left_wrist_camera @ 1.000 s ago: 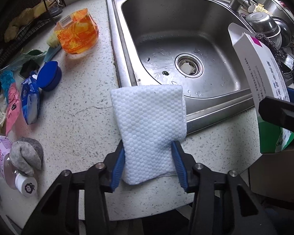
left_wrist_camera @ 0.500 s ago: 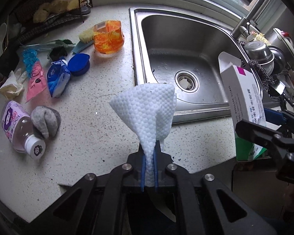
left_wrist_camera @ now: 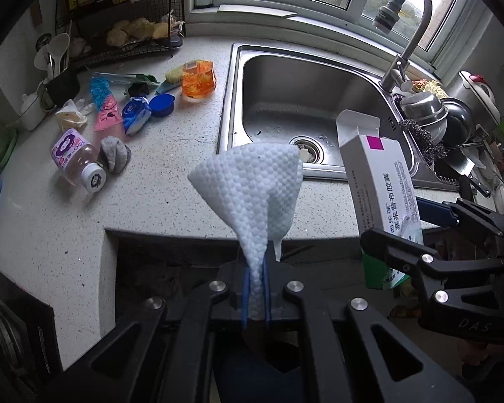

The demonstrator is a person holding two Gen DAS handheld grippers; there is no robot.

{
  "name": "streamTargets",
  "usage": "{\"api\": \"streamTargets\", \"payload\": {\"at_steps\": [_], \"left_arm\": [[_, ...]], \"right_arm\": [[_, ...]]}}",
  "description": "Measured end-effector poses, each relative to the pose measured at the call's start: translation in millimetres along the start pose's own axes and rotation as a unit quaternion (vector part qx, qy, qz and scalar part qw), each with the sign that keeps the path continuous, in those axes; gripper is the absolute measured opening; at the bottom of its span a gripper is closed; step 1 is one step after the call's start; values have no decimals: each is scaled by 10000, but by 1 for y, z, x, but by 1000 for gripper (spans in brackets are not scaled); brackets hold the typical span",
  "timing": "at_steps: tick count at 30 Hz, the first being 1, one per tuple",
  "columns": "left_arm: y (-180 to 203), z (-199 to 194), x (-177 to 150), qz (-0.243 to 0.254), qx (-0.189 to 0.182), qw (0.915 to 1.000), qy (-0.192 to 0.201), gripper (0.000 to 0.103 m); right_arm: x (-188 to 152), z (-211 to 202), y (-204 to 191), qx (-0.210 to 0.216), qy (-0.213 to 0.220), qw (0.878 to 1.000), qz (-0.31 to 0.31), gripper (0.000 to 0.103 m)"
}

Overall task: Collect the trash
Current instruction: 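Carry the box and wipe down toward the red bin below the counter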

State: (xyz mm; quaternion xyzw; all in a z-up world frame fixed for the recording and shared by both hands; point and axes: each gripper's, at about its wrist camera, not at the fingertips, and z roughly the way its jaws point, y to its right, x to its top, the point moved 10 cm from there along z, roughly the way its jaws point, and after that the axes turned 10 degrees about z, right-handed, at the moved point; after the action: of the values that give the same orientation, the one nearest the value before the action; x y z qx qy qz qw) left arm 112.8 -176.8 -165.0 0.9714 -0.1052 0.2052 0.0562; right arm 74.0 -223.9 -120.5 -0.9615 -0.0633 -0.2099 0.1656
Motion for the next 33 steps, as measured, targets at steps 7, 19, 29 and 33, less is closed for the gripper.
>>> {"api": "streamTargets", "payload": {"at_steps": [7,19,29,33], "left_arm": [[29,-6,-49,-198,75,9996,-182,6],[38,44,-131,-350,-29,9954,-890,6],[38,157,-190,-514,-291,9874,-1470,6],[30,200,-210,-494,-157,9852,-1635,6]], "right_arm": [[-46,-7,1,179,-201,9994,-209,63],[-131,41,14,164,-1027,9943,-233,63],[-196,151,49,-70,-1828,9830,-161,63],[-212,205,62,-57,-1983,9800,-158,63]]}}
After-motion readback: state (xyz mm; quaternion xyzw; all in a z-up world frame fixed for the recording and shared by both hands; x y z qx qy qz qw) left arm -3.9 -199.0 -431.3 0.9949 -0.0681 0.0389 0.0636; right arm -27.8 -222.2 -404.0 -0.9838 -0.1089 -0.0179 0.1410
